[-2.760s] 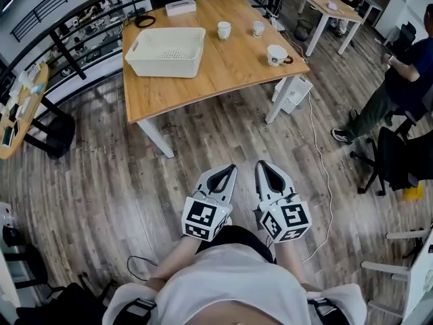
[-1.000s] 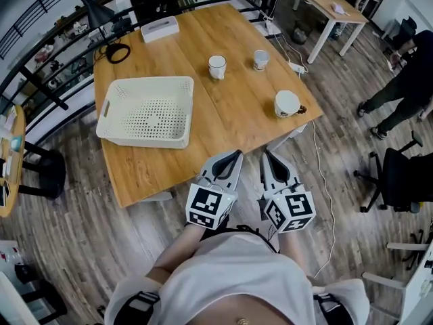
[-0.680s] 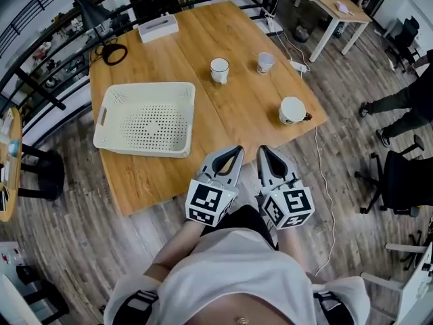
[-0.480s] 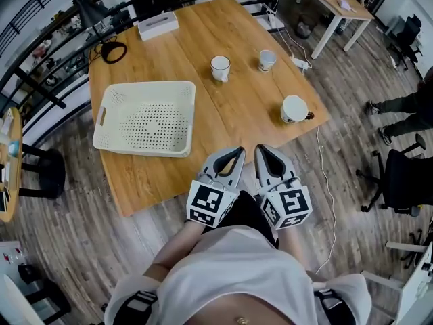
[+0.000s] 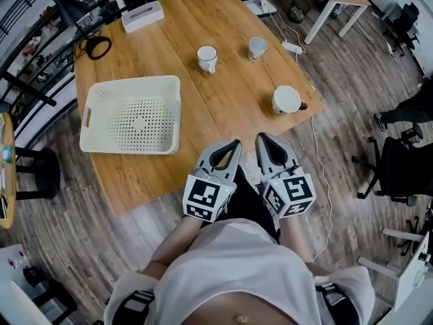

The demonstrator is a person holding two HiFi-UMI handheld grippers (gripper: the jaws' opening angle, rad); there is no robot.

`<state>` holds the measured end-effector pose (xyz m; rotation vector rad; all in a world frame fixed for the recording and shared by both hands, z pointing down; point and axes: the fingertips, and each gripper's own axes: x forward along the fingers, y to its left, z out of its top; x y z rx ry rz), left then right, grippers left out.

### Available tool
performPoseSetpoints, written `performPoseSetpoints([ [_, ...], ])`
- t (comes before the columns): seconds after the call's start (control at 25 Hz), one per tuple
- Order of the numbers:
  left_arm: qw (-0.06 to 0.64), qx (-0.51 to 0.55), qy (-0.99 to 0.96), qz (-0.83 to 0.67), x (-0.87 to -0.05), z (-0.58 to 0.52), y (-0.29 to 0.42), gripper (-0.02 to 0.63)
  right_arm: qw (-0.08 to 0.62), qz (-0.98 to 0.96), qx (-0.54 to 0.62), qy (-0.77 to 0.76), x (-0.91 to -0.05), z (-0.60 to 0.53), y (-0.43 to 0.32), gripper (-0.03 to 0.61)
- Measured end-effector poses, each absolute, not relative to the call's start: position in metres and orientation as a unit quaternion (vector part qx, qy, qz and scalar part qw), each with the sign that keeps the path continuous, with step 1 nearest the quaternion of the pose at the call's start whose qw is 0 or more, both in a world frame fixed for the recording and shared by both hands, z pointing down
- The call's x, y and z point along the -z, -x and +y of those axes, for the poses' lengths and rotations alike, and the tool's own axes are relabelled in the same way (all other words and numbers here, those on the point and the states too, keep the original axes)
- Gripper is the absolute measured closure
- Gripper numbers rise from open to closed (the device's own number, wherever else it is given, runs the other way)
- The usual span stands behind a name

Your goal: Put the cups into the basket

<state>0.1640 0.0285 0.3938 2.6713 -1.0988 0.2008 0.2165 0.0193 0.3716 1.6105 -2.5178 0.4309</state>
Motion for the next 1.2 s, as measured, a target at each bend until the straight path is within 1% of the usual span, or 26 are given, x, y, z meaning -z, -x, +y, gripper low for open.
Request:
performPoseSetpoints([
  [0.32, 0.143, -0.070, -0.921, -0.355, -0.399, -0.004, -0.209, 0.606, 0.066, -0.808, -0.183, -0.557, -0.381, -0.011, -0.266, 0.566],
  [0.4, 0.149, -0.073, -0.921, -0.353, -0.404, -0.013, -0.217, 0.606, 0.062, -0.799, -0.198, -0.565, -0.385, -0.018, -0.279, 0.553],
  [0.44, 0.153, -0.075, -0.920, -0.354, -0.406, -0.017, -0.221, 0.606, 0.059, -0.793, -0.211, -0.569, -0.389, -0.022, -0.285, 0.502],
  [0.56, 0.163, -0.082, -0.916, -0.356, -0.414, -0.029, -0.232, 0.606, 0.035, -0.761, -0.277, -0.585, -0.408, -0.032, -0.308, 0.394],
  [0.64, 0.170, -0.088, -0.914, -0.358, -0.420, -0.036, -0.239, 0.606, 0.007, -0.727, -0.337, -0.599, -0.425, -0.039, -0.327, 0.345],
  [0.72, 0.179, -0.096, -0.911, -0.359, -0.428, -0.044, -0.244, 0.606, -0.016, -0.694, -0.387, -0.607, -0.441, -0.047, -0.342, 0.311],
  [0.76, 0.183, -0.100, -0.909, -0.360, -0.432, -0.049, -0.246, 0.606, -0.016, -0.686, -0.397, -0.610, -0.448, -0.052, -0.348, 0.299],
  [0.8, 0.188, -0.103, -0.907, -0.361, -0.436, -0.053, -0.247, 0.606, -0.004, -0.685, -0.392, -0.613, -0.452, -0.057, -0.352, 0.291],
  [0.88, 0.196, -0.110, -0.904, -0.365, -0.444, -0.060, -0.250, 0.606, 0.057, -0.707, -0.344, -0.615, -0.456, -0.066, -0.359, 0.290],
  [0.96, 0.205, -0.114, -0.899, -0.369, -0.451, -0.067, -0.254, 0.606, 0.146, -0.744, -0.283, -0.587, -0.463, -0.073, -0.356, 0.290],
  [1.12, 0.223, -0.122, -0.890, -0.379, -0.465, -0.078, -0.260, 0.606, 0.340, -0.800, -0.159, -0.467, -0.486, -0.082, -0.337, 0.291],
  [1.2, 0.232, -0.124, -0.884, -0.385, -0.471, -0.082, -0.261, 0.606, 0.417, -0.801, -0.116, -0.415, -0.498, -0.087, -0.333, 0.291],
])
